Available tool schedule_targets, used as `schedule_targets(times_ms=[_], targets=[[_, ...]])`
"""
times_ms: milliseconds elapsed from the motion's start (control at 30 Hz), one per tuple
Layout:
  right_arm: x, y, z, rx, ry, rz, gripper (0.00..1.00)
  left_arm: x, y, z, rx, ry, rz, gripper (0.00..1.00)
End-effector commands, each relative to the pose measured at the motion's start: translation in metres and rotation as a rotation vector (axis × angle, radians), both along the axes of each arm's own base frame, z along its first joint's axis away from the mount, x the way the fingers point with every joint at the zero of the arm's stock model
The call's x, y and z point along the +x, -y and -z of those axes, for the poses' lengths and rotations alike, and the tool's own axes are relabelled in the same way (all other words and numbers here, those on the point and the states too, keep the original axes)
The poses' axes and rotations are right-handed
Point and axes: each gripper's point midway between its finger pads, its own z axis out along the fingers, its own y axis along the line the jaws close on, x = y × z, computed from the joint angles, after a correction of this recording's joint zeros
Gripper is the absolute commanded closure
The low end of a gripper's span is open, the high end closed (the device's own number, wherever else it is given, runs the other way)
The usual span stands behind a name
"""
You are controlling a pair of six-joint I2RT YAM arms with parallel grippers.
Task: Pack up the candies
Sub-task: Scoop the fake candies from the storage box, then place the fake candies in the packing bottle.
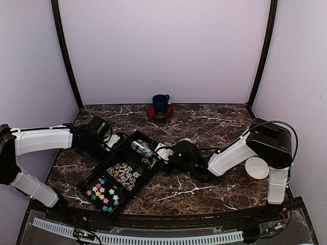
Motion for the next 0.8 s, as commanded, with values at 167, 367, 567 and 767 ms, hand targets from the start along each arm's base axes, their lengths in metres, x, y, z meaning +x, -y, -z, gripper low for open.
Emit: schedule_targets(times_ms=[167, 367, 567, 767], targets=[[-0.005, 0.021, -0.003, 0.010, -0.009, 0.021, 1.00, 0.028, 0.037, -0.046, -0.230, 0.112, 0.017, 1.00], [-0.010, 0.030, -0.010, 0.013, -0.003, 0.019, 1.00, 0.031, 0.032, -0.044, -0.221, 0.105, -0.012, 1.00], [-0.015, 0.032, -0.032, 0.062, 0.010, 0.000, 1.00, 0.031, 0.032, -0.039, -0.219, 0.086, -0.009, 1.00], [-0.021, 0.032, -0.056, 0.091, 0.034, -0.028, 1.00, 0.030, 0.031, -0.036, -0.209, 0.072, -0.011, 1.00]])
